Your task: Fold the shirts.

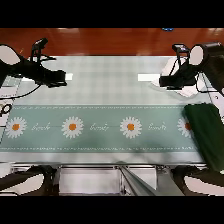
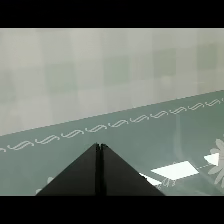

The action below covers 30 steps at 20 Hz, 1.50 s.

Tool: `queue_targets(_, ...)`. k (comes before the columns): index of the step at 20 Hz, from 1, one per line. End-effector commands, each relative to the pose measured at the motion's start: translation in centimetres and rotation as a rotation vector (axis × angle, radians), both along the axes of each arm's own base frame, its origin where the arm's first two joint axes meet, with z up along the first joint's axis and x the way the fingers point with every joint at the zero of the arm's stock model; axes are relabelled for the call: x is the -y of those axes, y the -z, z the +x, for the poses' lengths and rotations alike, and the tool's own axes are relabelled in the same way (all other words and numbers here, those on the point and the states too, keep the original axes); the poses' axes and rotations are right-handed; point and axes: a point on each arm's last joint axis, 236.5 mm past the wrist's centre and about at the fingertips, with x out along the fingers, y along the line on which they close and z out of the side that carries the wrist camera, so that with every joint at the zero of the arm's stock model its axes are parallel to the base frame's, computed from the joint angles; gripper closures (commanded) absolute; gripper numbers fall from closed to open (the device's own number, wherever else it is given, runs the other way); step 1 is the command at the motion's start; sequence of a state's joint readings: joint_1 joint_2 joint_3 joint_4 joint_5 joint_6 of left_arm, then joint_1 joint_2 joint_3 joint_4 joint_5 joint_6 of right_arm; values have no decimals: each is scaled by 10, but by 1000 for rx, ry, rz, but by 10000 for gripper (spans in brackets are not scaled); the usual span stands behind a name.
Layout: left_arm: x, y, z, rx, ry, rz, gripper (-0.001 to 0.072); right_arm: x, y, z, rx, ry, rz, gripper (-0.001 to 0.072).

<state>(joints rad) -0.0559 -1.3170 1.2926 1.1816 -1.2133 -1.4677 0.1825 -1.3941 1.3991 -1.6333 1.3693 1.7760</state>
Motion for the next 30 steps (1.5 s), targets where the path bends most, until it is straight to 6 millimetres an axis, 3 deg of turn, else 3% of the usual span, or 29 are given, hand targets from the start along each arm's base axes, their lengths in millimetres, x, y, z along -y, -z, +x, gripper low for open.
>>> queue_targets(1, 0, 0, 0, 1, 1, 0, 691, 0, -1, 0, 2, -1, 0, 687)
queue_targets(13, 0, 0, 1, 3, -1, 0, 691, -1, -1, 3, 14, -2, 2, 687)
queue_targets(16, -2, -7, 21, 82, -46, -9, 690, -3, -7, 24, 108, -9, 11, 687)
queue_targets(18, -5, -10, 32, 130, -54, 2, 688, -6, -17, 49, 220, -22, 19, 686)
queue_targets(19, -13, -9, 39, 168, -41, 43, 630, -1, -24, 62, 283, -33, -11, 657)
queue_targets(21, -33, -8, 54, 229, -46, 139, 204, 18, -46, 94, 440, -73, -123, 294)
queue_targets(23, -57, -8, 57, 238, -78, 196, 199, 48, -70, 119, 565, -82, -253, 295)
queue_targets(24, -62, -13, 56, 227, -136, 148, 199, 73, -68, 126, 579, -22, -290, 296)
queue_targets(27, -60, -33, 47, 296, -176, 4, 200, 117, -7, 124, 432, 95, -240, 296)
queue_targets(30, -57, -13, 20, 301, -134, 22, 200, 141, 45, 127, 329, 55, -295, 296)
